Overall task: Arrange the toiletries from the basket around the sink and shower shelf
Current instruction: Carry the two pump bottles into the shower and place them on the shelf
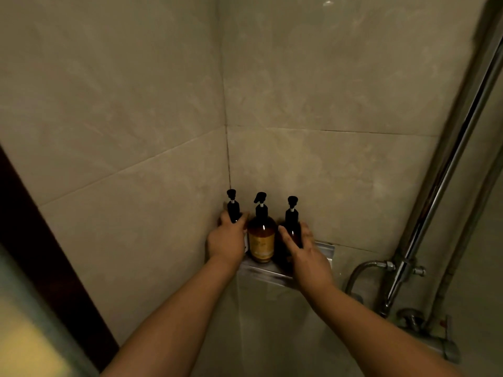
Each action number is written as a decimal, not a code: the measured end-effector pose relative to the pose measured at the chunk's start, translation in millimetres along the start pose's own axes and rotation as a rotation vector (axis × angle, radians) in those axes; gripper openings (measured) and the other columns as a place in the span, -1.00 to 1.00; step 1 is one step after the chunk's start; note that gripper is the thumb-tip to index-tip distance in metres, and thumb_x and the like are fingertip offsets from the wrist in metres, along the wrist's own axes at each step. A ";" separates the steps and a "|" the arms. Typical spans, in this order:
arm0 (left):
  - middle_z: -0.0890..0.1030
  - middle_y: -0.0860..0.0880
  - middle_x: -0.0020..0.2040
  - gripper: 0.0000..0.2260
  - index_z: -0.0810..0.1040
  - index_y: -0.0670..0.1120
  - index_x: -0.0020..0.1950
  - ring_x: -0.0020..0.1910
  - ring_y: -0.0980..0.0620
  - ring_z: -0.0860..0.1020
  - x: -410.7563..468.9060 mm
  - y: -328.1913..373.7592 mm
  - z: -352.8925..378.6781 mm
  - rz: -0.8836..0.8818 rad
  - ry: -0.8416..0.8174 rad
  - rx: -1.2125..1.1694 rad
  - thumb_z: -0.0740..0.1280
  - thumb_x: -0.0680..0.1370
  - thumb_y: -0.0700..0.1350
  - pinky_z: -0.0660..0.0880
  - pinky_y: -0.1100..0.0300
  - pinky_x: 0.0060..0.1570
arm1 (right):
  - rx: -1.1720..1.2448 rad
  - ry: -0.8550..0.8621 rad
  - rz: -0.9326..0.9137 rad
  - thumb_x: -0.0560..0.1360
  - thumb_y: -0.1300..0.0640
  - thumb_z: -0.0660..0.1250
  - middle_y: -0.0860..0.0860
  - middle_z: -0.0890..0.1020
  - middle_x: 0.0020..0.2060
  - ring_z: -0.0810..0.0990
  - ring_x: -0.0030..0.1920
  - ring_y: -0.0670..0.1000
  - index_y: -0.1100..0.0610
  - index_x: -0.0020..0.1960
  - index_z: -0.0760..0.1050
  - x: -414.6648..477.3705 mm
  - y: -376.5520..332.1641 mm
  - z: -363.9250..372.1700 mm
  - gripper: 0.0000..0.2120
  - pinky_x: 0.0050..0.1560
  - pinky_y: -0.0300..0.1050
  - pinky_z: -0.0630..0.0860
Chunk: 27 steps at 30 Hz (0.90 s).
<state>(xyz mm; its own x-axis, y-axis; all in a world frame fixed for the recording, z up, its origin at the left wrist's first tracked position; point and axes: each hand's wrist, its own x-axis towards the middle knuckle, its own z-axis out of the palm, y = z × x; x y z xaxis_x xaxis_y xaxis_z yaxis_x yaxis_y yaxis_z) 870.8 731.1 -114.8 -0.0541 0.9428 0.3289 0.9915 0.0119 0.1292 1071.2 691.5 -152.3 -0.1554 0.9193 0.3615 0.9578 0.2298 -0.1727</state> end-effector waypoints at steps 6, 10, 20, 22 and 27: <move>0.28 -0.10 0.48 -0.58 0.34 0.22 0.48 0.09 -0.14 0.57 -2.3 -6.6 0.0 0.031 0.049 -0.089 0.23 0.63 -0.06 0.49 0.10 -0.10 | -0.002 0.003 -0.007 0.34 0.36 0.50 0.15 -0.07 0.59 0.39 0.44 0.19 -0.27 0.53 -0.37 0.9 2.4 0.0 0.25 0.01 -0.07 0.58; 0.33 -0.07 0.47 -0.64 0.38 0.21 0.43 0.12 -0.13 0.57 0.4 -5.3 -1.9 0.041 0.046 -0.106 0.19 0.65 -0.07 0.51 0.10 -0.10 | 0.006 0.014 -0.016 0.37 0.36 0.48 0.16 -0.06 0.59 0.36 0.46 0.19 -0.25 0.55 -0.32 1.3 3.9 0.6 0.20 0.03 -0.07 0.58; -0.07 -0.30 0.60 -0.32 -0.11 0.12 0.61 0.34 -0.20 0.41 -17.1 -1.6 8.0 0.084 -0.002 0.208 0.22 0.62 -0.09 0.47 0.04 0.04 | -0.049 -0.042 -0.011 0.43 0.20 0.48 0.17 -0.29 0.57 0.00 0.58 0.22 -0.25 0.50 -0.49 -2.5 1.0 -6.2 0.20 0.38 0.05 0.41; -0.23 -0.29 0.59 -0.17 -0.28 0.07 0.60 0.47 -0.23 0.26 -29.0 -4.4 12.7 0.101 -0.003 0.211 0.28 0.58 -0.01 0.43 0.02 0.20 | -0.092 -0.045 -0.001 0.46 0.06 0.46 0.20 -0.42 0.52 -0.30 0.56 0.24 -0.14 0.50 -0.53 -8.3 -2.2 -5.6 0.18 0.53 0.12 0.05; -0.42 -0.23 0.53 -0.03 -0.53 0.01 0.50 0.57 -0.22 -0.22 -56.9 2.5 21.8 0.167 -0.058 0.189 0.29 0.55 0.07 0.16 -0.08 0.47 | -0.159 -0.059 -0.044 0.57 -0.09 0.19 0.18 -0.52 0.47 -0.55 0.47 0.18 0.09 0.52 -0.51 -29.1 -24.3 0.4 -0.07 0.48 0.13 -0.39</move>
<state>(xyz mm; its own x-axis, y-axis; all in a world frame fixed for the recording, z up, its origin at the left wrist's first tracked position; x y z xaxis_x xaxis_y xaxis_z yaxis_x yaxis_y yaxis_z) 878.9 684.8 -153.6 0.1141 0.9543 0.2763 0.9909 -0.0892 -0.1010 1052.4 659.3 -158.9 -0.2074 0.9278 0.3102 0.9752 0.2210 -0.0087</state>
